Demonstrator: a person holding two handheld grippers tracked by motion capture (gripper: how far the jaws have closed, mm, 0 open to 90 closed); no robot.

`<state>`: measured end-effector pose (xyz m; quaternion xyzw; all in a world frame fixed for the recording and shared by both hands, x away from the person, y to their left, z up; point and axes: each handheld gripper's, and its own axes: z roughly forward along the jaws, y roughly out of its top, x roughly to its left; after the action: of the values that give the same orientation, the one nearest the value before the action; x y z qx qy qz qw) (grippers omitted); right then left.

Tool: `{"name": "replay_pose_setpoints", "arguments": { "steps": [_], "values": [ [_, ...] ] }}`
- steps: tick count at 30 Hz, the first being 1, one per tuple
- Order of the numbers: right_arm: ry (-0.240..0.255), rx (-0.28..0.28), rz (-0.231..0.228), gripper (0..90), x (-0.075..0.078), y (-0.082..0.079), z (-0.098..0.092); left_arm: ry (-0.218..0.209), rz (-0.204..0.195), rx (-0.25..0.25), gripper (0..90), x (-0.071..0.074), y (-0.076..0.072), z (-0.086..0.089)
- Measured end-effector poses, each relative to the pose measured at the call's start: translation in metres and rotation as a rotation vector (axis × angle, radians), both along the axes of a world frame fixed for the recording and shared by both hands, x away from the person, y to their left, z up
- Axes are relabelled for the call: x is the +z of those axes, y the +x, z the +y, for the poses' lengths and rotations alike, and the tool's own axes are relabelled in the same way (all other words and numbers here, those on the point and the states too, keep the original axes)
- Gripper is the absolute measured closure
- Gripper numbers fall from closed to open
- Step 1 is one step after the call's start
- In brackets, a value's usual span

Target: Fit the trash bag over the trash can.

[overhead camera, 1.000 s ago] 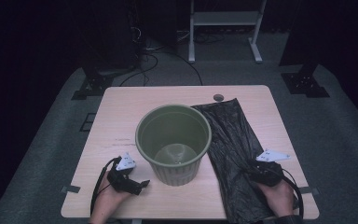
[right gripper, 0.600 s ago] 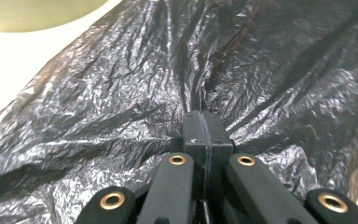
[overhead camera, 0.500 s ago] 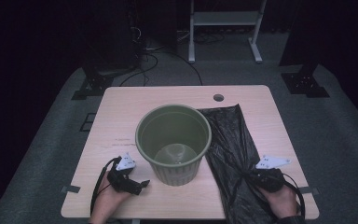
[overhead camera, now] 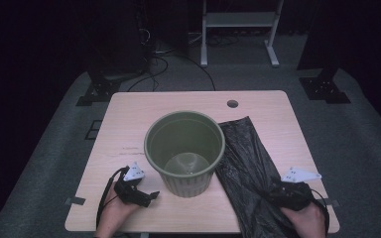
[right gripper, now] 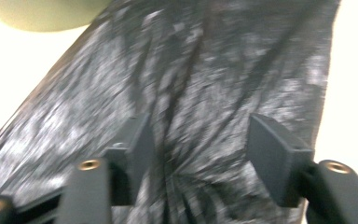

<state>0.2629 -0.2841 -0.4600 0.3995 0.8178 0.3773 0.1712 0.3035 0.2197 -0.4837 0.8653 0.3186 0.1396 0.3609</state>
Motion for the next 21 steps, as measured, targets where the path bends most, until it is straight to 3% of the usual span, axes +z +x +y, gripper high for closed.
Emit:
{"name": "replay_pose_setpoints", "arguments": {
  "steps": [3,7,15,18,20,21],
  "values": [
    [0.023,-0.036,0.023,34.3,0.002,0.017,-0.005,0.000,0.000,0.000,0.0,0.000,0.000,0.000],
    [-0.029,-0.089,0.040,27.2,-0.002,0.034,-0.007,0.000,0.000,0.000,0.0,0.000,0.000,0.000],
    [-0.044,-0.129,0.095,26.7,-0.016,0.058,-0.013,0.000,0.000,0.000,0.0,0.000,0.000,0.000],
    [-0.040,-0.135,0.088,32.7,-0.016,0.059,-0.014,0.000,0.000,0.000,0.0,0.000,0.000,0.000],
    [-0.045,-0.133,0.082,47.3,-0.015,0.059,-0.013,0.000,0.000,0.000,0.0,0.000,0.000,0.000],
    [-0.051,-0.131,0.079,49.4,-0.015,0.059,-0.012,0.000,0.000,0.000,0.0,0.000,0.000,0.000]
  ]
}}
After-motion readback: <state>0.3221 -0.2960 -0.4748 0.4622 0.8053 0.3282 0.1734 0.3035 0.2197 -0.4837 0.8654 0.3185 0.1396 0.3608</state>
